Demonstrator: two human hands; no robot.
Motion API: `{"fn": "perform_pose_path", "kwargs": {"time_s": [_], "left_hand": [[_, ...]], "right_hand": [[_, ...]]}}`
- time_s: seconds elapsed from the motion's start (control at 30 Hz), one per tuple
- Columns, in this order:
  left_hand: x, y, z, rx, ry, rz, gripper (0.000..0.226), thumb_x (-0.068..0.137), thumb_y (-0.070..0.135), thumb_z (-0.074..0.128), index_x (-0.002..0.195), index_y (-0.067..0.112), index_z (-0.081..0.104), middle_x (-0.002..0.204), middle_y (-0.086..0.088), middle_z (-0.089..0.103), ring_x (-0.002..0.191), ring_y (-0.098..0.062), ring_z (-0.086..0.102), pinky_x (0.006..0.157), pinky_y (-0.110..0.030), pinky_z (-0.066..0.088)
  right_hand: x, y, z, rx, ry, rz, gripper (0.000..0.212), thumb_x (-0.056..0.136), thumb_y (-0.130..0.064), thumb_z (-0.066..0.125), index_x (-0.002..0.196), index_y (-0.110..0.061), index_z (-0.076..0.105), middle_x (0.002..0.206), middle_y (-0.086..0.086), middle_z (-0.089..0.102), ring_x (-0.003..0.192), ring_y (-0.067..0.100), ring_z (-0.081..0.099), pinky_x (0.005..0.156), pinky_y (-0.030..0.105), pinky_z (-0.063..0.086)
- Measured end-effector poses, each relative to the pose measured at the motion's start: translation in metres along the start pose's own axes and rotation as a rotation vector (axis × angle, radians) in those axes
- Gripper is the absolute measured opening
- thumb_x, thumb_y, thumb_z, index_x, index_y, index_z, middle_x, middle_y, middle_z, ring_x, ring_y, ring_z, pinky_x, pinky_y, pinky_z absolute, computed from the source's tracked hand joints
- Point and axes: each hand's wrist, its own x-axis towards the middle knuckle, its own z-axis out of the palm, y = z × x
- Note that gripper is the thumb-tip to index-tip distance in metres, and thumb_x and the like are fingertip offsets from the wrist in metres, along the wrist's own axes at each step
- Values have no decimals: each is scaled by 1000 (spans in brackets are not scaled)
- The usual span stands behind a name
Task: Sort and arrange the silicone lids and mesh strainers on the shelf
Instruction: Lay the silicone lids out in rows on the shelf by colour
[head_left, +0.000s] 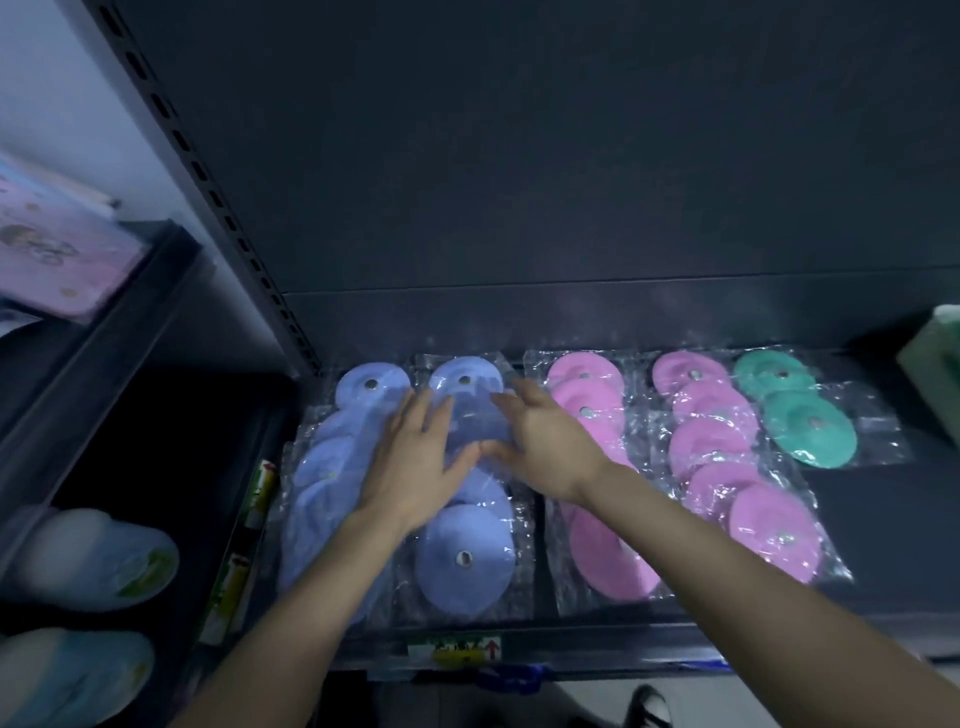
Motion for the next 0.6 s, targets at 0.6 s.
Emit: {"fn": "perform_pose_path", "kwargs": {"time_s": [0.6], "left_hand": [[-19,112,47,127,-460,204,118,70,46,75,151,24,-8,157,-11,-21,145,-22,-17,118,-34,3]], "right_hand": [[-141,154,-55,-127,-68,371,91,69,-46,68,147,-31,24,155,11,21,144,30,15,115,48,21]]}}
